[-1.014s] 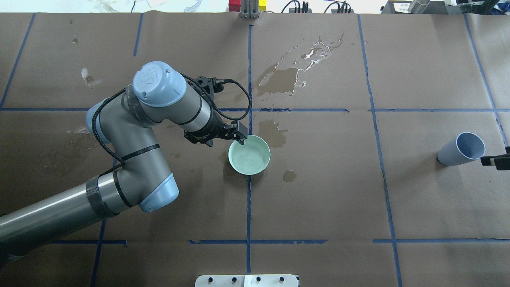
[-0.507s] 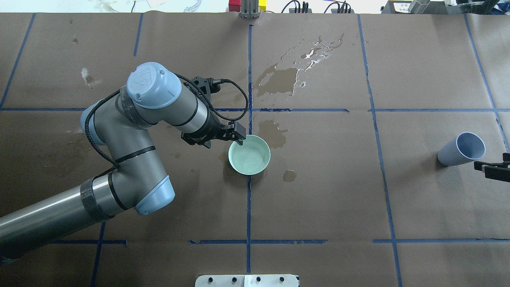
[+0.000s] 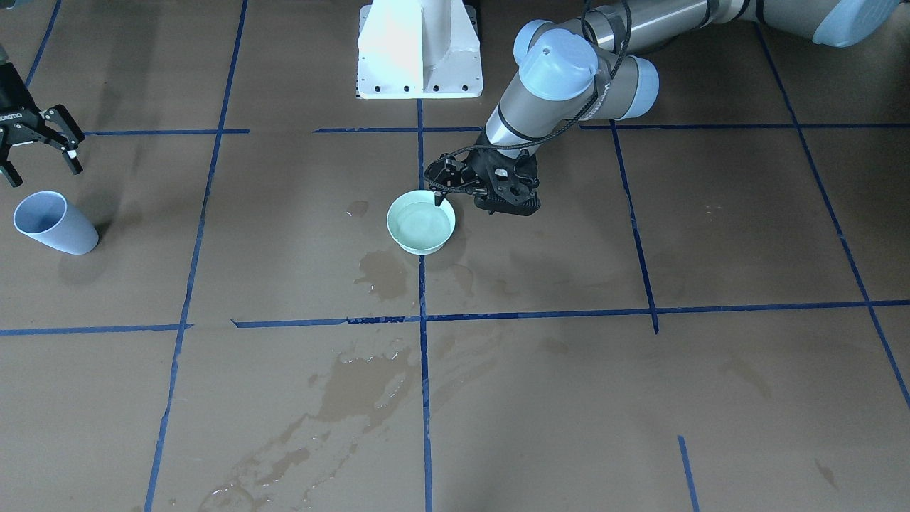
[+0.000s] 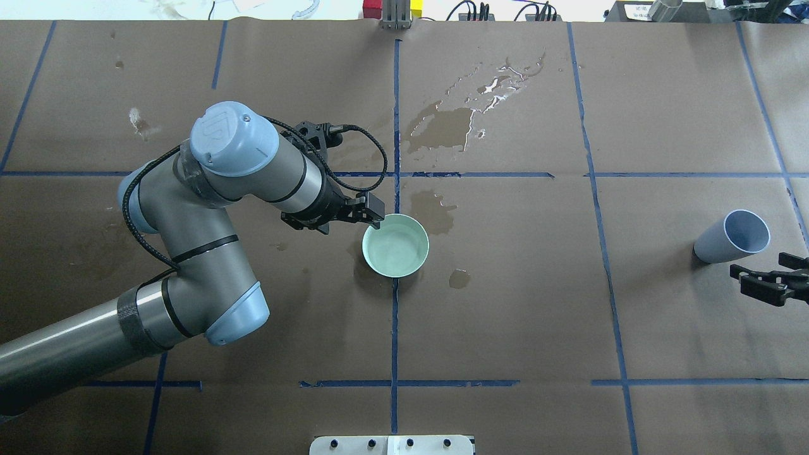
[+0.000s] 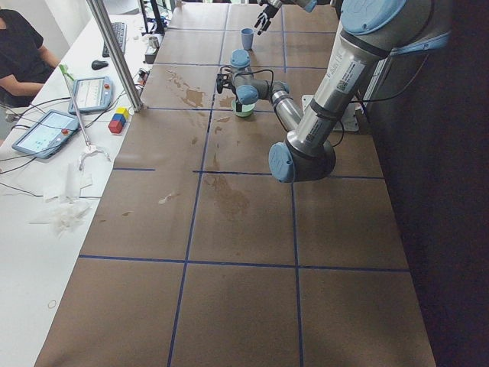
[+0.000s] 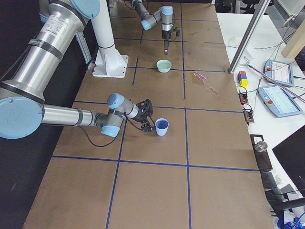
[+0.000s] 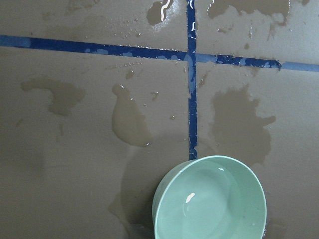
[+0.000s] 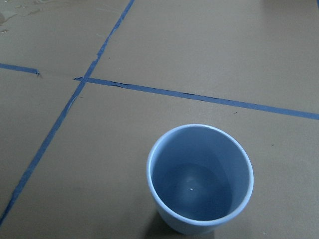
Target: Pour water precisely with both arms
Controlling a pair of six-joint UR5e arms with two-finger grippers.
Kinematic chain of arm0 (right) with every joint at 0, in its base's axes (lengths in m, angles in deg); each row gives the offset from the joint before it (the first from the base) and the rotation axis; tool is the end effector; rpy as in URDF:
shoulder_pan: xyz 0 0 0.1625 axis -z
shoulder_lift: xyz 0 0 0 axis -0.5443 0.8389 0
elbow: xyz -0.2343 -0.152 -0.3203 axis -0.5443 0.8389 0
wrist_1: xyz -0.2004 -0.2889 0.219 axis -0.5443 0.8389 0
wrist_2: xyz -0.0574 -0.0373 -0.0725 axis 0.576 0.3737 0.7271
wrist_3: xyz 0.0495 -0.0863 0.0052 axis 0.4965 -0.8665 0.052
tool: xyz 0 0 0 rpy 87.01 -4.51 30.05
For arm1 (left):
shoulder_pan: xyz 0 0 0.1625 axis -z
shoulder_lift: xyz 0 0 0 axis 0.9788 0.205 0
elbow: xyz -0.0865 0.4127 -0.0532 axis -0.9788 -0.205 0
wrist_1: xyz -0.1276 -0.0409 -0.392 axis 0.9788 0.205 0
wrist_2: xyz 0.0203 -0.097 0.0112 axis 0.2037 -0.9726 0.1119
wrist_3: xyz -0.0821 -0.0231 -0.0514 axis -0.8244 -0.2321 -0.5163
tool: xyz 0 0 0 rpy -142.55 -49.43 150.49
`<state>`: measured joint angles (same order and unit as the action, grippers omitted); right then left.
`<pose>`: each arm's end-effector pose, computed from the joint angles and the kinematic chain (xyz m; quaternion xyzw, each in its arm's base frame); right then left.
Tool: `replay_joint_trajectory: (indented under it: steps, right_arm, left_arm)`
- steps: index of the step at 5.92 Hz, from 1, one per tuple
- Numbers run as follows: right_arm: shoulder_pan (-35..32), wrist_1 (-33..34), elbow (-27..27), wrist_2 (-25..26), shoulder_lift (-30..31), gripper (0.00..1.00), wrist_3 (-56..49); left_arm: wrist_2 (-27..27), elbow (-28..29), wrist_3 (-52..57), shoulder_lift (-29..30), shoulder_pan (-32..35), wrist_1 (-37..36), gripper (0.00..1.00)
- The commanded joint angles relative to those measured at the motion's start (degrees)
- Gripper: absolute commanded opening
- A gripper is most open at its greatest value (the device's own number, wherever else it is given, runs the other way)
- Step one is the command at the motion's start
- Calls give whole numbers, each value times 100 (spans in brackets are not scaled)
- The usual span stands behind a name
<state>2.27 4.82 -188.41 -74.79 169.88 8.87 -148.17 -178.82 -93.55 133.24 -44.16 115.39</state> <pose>-0.1749 -0.2808 0.5929 0.3347 -0.3808 0.0278 0.8615 0.5114 -0.4516 0.2096 0.0294 0.5320 -0.0114 0.8461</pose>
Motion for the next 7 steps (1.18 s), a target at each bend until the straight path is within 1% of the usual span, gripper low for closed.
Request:
replay_joint_trajectory:
  steps: [1,2,3,4,5,6,7]
  right_arm:
    - [1217,-18,314,1707,40,99,534]
    - [1573,-18,447,2379,31,100,678]
    - [1664,-18,457,2812,-3,100,1306]
    - [1900,-18,588,3364,-47,100,1486]
    - [2067,-27,1007,3979,-283,100,1505]
    - [2173,-18,1054,4412,-450,100,1558]
    - [2235,-61,1151,4581,-461,100,1610]
  left_arm:
    - [15,-112,-1,-89,0,0,99]
    - [15,-130,-1,-90,9,-9,99]
    - [15,-191,-1,-185,9,0,99]
    - [15,-226,-1,-212,9,-9,99]
    - [23,-261,-1,-213,9,0,99]
    - [23,-270,-1,-213,9,-9,99]
    - [23,-270,-1,-221,18,0,99]
